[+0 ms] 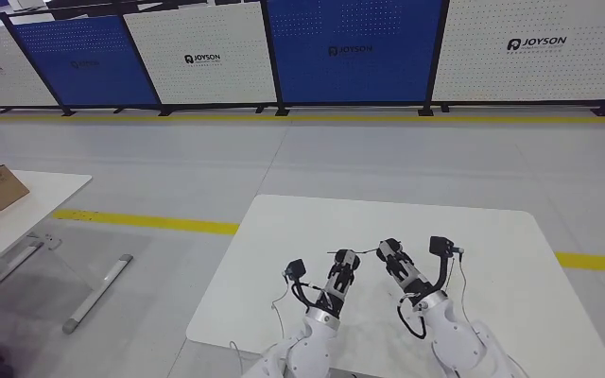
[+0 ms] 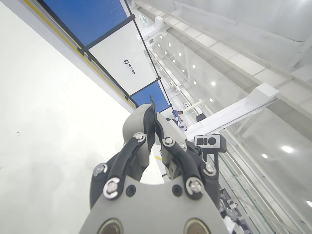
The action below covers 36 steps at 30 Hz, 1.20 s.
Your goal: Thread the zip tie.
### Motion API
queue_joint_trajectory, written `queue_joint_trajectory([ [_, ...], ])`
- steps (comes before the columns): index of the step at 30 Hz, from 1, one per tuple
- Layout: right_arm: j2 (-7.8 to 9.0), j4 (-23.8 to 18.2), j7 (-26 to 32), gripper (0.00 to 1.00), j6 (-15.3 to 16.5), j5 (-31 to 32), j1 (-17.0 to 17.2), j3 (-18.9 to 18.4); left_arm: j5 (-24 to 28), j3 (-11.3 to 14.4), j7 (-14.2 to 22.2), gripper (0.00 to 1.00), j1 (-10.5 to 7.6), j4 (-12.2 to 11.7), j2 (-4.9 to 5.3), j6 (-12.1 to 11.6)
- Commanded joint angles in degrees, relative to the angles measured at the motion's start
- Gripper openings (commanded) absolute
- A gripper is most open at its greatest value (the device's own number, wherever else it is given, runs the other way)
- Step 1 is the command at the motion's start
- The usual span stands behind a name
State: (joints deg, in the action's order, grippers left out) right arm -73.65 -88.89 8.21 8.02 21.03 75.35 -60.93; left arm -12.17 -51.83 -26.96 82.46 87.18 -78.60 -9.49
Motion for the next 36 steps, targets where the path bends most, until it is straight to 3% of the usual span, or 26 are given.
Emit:
queue_joint_trajectory([
  [1,0.0,0.0,0.6,0.0,0.3,-0.1,-0.1,-0.2,0.8,0.2,1.3,0.0,0.07,0.1,-0.11,-0.6],
  [10,-0.34,0.7,1.6,0.0,-1.0,-0.5,-0.5,-0.1,0.1,-0.6,1.5,0.0,0.29,-0.1,-0.32,0.1],
  [11,-0.38,0.7,1.7,0.03,-1.1,-0.6,-0.5,-0.1,0.0,-0.7,1.4,0.0,0.28,-0.1,-0.37,0.2],
  [12,-0.41,0.7,1.8,0.15,-1.2,-0.7,-0.6,-0.1,-0.3,-0.7,1.1,0.0,0.27,-0.2,-0.42,0.5],
  [16,-0.52,0.9,1.9,0.21,-1.3,-0.4,-0.5,0.0,-0.8,-0.9,0.8,0.0,0.27,-0.4,-0.59,1.0],
  [18,-0.6,0.7,1.8,0.29,-1.3,-0.1,-0.4,0.1,-1.0,-0.9,1.0,0.0,0.31,-0.4,-0.67,1.0],
  [33,-0.7,-0.7,1.3,0.24,-1.5,4.0,1.0,0.2,-2.5,-1.5,0.2,0.0,0.43,0.0,-1.24,2.2],
  [35,-0.73,-0.8,1.4,0.17,-1.5,4.2,1.0,0.1,-2.7,-1.4,0.3,0.0,0.44,0.1,-1.31,2.3],
  [36,-0.75,-0.8,1.4,0.02,-1.5,4.2,0.9,0.0,-2.8,-1.4,0.4,0.0,0.45,0.1,-1.36,2.4],
])
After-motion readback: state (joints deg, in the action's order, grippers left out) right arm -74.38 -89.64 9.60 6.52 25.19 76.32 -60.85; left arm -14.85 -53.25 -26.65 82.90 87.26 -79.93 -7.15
